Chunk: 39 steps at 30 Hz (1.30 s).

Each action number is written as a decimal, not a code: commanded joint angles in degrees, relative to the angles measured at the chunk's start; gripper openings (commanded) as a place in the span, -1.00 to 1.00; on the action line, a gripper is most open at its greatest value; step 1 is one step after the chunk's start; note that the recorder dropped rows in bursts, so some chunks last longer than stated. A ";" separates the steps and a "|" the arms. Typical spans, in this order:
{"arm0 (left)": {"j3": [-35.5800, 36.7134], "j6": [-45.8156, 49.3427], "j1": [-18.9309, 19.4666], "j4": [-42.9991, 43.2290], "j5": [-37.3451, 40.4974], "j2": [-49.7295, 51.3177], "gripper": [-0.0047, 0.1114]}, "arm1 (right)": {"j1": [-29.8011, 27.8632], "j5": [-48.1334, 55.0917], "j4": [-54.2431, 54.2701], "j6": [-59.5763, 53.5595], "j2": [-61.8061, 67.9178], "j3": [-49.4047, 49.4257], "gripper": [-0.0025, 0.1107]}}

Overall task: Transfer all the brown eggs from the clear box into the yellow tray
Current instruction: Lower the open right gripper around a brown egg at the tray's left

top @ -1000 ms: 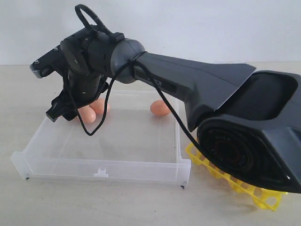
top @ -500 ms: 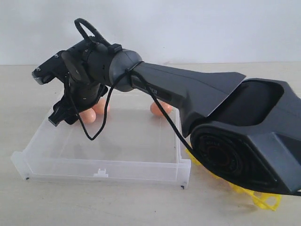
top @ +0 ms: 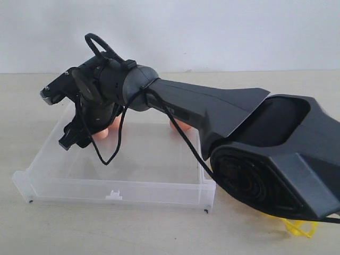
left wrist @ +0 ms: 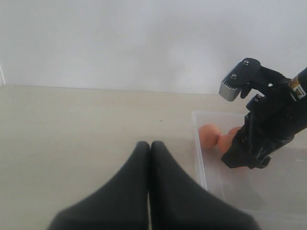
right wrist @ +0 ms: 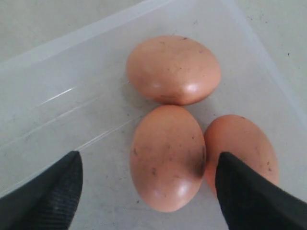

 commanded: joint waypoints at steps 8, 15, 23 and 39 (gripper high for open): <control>0.17 0.13 0.04 0.12 -0.34 0.17 -0.99 | -0.40 -2.57 -0.35 -0.18 0.51 -0.28 0.33; 0.17 0.13 0.04 0.12 -0.34 0.17 -0.99 | -1.18 -2.99 -0.22 -0.18 0.97 -0.28 0.33; 0.17 0.13 0.04 0.12 -0.34 0.17 -0.99 | -1.18 -2.62 -0.22 -0.18 1.58 -0.28 0.33; 0.17 0.13 0.04 0.12 -0.34 0.17 -0.99 | -0.73 -1.30 2.00 1.36 -1.83 -0.28 -0.91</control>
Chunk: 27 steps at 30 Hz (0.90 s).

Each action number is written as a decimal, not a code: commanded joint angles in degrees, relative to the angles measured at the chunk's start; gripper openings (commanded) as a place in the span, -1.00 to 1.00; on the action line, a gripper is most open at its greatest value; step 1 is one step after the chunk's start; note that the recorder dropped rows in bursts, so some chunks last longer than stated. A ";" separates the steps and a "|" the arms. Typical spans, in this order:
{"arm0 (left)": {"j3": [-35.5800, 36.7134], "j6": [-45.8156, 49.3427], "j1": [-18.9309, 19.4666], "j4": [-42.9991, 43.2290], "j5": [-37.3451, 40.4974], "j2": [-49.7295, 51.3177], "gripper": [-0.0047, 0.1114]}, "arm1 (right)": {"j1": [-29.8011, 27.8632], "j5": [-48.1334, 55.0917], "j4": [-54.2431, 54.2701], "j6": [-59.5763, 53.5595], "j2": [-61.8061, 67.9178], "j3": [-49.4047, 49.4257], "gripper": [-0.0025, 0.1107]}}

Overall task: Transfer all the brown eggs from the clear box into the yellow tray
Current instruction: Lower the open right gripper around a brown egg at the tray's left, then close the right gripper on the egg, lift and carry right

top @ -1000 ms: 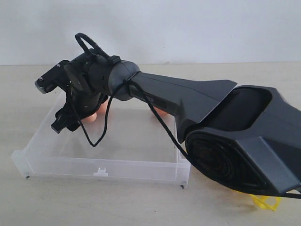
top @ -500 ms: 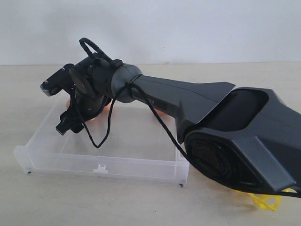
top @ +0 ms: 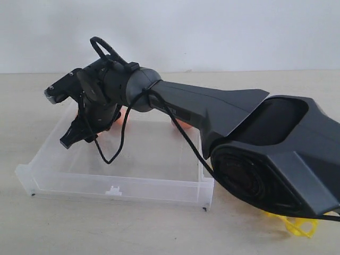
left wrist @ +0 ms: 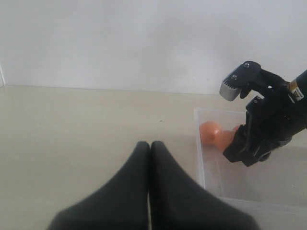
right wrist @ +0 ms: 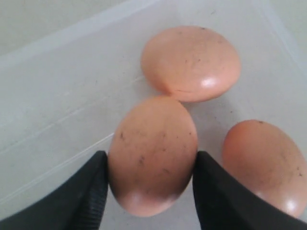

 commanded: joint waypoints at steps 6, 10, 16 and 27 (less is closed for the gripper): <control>0.17 0.13 0.04 0.12 -0.34 0.17 -0.99 | 0.63 5.22 4.04 0.35 -2.60 -0.28 -0.91; 0.17 0.13 0.04 0.12 -0.34 0.17 -0.99 | 0.73 5.52 4.04 0.34 -2.72 -0.28 -0.91; 0.17 0.13 0.04 0.12 -0.34 0.17 -0.99 | 0.73 4.59 4.04 6.10 -3.08 -0.28 -0.91; 0.17 0.13 0.04 0.12 -0.34 0.17 -0.99 | 1.17 0.85 -3.55 17.81 -6.39 0.68 -0.91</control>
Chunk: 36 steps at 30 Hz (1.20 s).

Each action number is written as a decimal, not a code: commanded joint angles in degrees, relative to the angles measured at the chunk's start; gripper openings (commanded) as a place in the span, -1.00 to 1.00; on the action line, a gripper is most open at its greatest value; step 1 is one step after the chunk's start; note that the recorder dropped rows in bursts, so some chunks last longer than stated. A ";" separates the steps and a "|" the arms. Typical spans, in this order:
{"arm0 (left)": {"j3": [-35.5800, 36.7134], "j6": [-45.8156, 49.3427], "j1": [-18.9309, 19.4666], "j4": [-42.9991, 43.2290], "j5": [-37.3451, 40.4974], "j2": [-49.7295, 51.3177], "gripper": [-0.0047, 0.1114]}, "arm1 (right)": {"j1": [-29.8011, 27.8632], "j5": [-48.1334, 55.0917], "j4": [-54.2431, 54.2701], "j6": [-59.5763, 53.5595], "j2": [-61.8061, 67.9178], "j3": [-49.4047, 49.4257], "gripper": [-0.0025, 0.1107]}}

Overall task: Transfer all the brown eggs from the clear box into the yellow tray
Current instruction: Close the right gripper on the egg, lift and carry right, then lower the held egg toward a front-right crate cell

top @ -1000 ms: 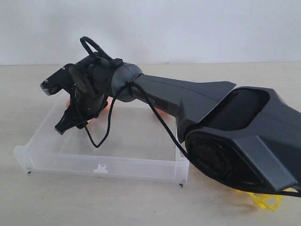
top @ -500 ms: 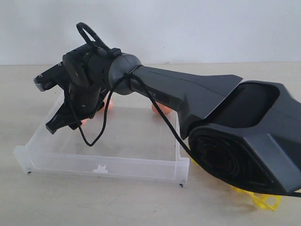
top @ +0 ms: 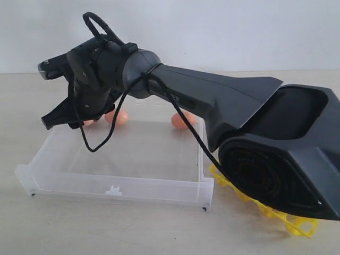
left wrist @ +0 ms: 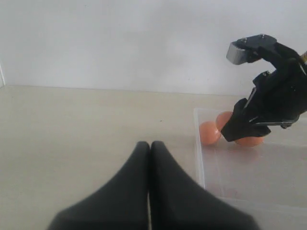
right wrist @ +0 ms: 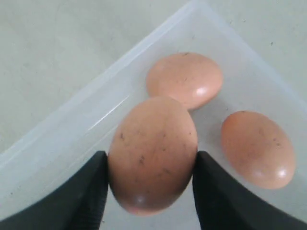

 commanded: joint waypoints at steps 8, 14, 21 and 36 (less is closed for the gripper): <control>0.17 0.13 0.04 0.12 -0.34 0.17 -0.99 | -0.26 -28.92 -21.36 25.23 -22.31 37.14 -0.96; 0.17 0.13 0.04 0.12 -0.34 0.17 -0.99 | -4.43 -36.46 -46.51 53.17 -35.19 61.35 -0.96; 0.17 0.13 0.04 0.12 -0.34 0.17 -0.99 | -7.26 -24.27 -94.11 104.42 -52.40 80.74 -0.96; 0.17 0.13 0.04 0.12 -0.34 0.17 -0.99 | -7.26 -13.05 -86.38 109.88 -71.08 112.46 -0.96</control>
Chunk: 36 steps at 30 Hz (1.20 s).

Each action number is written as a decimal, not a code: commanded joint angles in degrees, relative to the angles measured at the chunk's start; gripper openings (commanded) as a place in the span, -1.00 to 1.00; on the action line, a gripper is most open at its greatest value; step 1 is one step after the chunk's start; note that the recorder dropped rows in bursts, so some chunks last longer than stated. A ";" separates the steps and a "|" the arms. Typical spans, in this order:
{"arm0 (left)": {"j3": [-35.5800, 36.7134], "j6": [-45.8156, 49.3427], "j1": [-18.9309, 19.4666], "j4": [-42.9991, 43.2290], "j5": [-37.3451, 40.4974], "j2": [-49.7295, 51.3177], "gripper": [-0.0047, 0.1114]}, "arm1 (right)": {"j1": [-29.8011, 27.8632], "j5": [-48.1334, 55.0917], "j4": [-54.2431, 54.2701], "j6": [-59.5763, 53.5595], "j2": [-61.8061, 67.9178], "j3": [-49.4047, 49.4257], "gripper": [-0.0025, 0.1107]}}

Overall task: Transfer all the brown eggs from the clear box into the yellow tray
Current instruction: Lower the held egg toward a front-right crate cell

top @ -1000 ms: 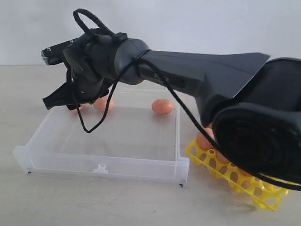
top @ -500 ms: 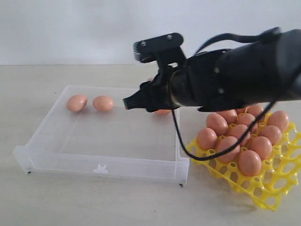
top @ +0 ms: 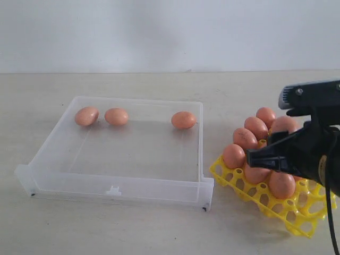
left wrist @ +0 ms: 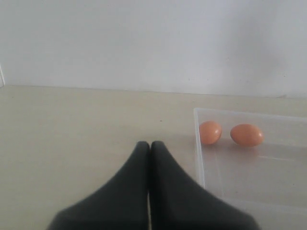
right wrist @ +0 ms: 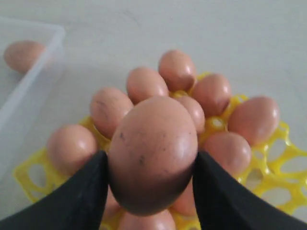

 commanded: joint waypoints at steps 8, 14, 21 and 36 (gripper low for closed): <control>0.17 0.13 0.04 0.12 -0.34 0.17 -0.99 | -0.19 4.98 14.89 0.05 -0.57 5.62 -0.96; 0.17 0.13 0.04 0.12 -0.34 0.17 -0.99 | -0.19 3.52 19.39 -0.40 -0.57 5.62 -0.96; 0.17 0.13 0.04 0.12 -0.34 0.17 -0.99 | -0.19 2.16 24.74 -0.88 -0.57 5.62 -0.96; 0.17 0.13 0.04 0.12 -0.34 0.17 -0.99 | -0.19 3.09 38.52 0.05 -11.07 5.02 -0.96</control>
